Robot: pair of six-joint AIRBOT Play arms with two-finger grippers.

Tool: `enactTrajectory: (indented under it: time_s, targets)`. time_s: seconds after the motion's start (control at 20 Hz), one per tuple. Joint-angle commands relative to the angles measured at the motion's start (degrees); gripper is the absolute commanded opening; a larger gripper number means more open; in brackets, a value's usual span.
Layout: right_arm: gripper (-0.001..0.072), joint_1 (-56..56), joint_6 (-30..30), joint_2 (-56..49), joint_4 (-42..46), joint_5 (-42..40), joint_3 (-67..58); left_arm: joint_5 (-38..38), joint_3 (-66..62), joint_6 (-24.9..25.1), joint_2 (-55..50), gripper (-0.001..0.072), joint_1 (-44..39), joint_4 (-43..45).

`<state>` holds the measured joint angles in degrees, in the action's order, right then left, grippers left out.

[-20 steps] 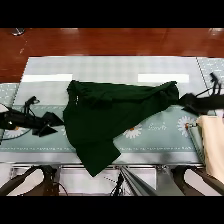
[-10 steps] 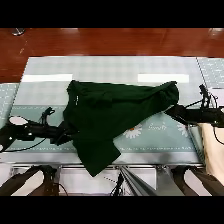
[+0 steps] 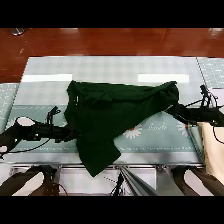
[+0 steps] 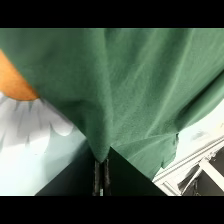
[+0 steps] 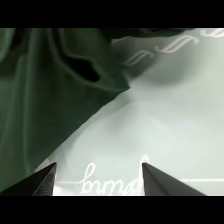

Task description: Fold the shirts.

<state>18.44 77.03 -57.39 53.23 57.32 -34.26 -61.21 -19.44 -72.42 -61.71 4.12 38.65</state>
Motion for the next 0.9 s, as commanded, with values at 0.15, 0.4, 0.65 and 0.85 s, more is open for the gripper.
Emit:
enactTrajectory:
  time_s: [0.15,0.4,0.65,0.85]
  targets:
    - [0.0607,-0.09,-0.74,-11.65,-0.55,-1.4,-9.18,-0.28,-0.68,0.39,0.0,0.0022,-0.22,-0.37]
    - [0.0606,-0.09,-3.63,-20.52,-4.04,-0.59,-13.79,-0.31,-0.68,0.37,0.0,0.0022,-0.22,-0.37]
    - [0.0601,-1.27,-6.86,-22.82,-9.44,-2.08,-15.02,-0.24,-0.68,0.37,0.0,0.0022,-0.22,-0.37]
    - [0.0035,-5.42,-8.31,-22.8,-8.13,-4.02,-15.32,-0.28,-0.68,0.37,0.0,0.0022,-0.22,-0.59]
